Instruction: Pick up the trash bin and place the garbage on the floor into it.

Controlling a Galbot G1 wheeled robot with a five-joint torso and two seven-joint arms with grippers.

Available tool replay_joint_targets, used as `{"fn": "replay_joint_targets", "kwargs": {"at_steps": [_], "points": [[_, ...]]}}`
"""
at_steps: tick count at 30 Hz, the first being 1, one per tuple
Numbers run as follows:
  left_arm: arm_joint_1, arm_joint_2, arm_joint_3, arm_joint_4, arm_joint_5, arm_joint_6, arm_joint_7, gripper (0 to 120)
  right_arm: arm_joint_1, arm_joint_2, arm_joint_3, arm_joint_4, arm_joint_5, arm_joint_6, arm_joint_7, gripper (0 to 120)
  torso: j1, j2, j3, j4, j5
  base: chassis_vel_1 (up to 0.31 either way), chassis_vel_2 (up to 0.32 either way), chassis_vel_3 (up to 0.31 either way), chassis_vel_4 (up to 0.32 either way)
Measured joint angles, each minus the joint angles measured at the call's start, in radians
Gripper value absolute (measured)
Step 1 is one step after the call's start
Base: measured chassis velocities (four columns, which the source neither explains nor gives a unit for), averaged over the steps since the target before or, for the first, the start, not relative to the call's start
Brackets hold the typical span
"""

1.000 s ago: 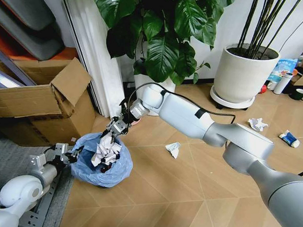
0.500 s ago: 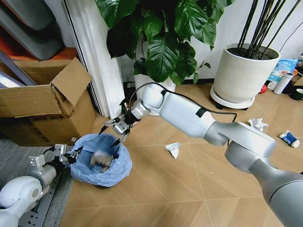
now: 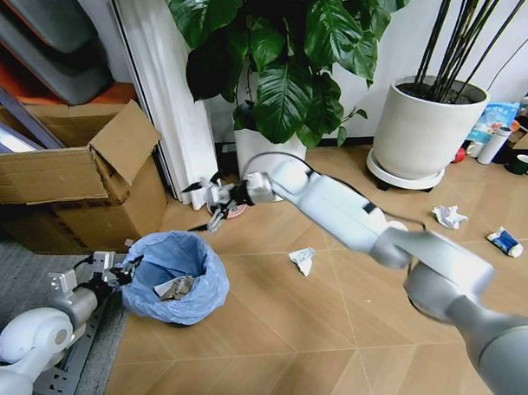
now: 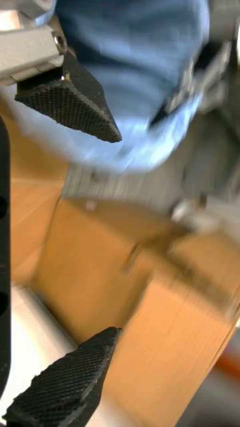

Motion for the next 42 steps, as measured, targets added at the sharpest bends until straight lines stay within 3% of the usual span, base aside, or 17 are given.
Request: {"fn": "replay_joint_targets", "kwargs": {"at_steps": [2, 8, 12, 14, 16, 18, 19, 28, 42], "points": [[0.000, -0.003, -0.003, 0.000, -0.002, 0.000, 0.000, 0, -0.028, -0.011, 0.027, -0.001, 0.019, -0.008, 0.033, 100, 0.000, 0.000, 0.000, 0.0001, 0.0002, 0.000, 0.000, 0.000, 0.000], [0.008, -0.010, -0.012, 0.004, -0.005, 0.000, -0.001, 0, -0.287, -0.059, 0.254, 0.011, 0.062, -0.051, 0.222, 100, 0.000, 0.000, 0.000, 0.0003, 0.0003, 0.000, 0.000, 0.000, 0.000], [0.004, -0.010, -0.012, 0.012, -0.005, 0.000, -0.003, 0, -0.411, -0.070, 0.373, 0.031, 0.061, -0.068, 0.326, 100, 0.000, 0.000, 0.000, 0.0002, 0.0000, 0.000, 0.000, 0.000, 0.000], [0.004, -0.010, -0.012, 0.012, -0.005, 0.000, -0.003, 0, -0.414, -0.070, 0.376, 0.032, 0.061, -0.069, 0.329, 100, 0.000, 0.000, 0.000, 0.0002, 0.0000, 0.000, 0.000, 0.000, 0.000], [0.003, -0.007, -0.009, 0.014, -0.005, 0.000, -0.006, 0, -0.518, -0.068, 0.480, 0.052, 0.065, -0.093, 0.439, 100, 0.000, 0.000, 0.000, 0.0003, -0.0002, 0.000, 0.000, 0.000, 0.000], [0.003, -0.007, -0.009, 0.014, -0.005, 0.000, -0.006, 0, -0.526, -0.067, 0.488, 0.053, 0.065, -0.096, 0.449, 100, 0.000, 0.000, 0.000, 0.0003, -0.0002, 0.000, 0.000, 0.000, 0.000], [0.003, -0.004, -0.007, 0.015, -0.005, 0.000, -0.007, 0, -0.571, -0.060, 0.524, 0.056, 0.067, -0.116, 0.515, 100, 0.000, 0.000, 0.000, 0.0003, -0.0001, 0.000, 0.000, 0.000, 0.000], [-0.002, -0.001, 0.001, 0.016, -0.008, 0.001, -0.013, 0, -0.681, -0.048, 0.509, 0.058, 0.121, -0.229, 0.642, 100, 0.000, 0.000, 0.000, 0.0003, -0.0001, 0.000, 0.000, 0.000, 0.000], [-0.010, -0.004, 0.009, 0.027, -0.008, 0.001, -0.013, 0, -0.637, -0.017, 0.448, -0.021, 0.105, -0.337, 0.791, 100, 0.000, 0.000, 0.000, 0.0004, -0.0003, 0.000, 0.000, 0.000, 0.000]]}}
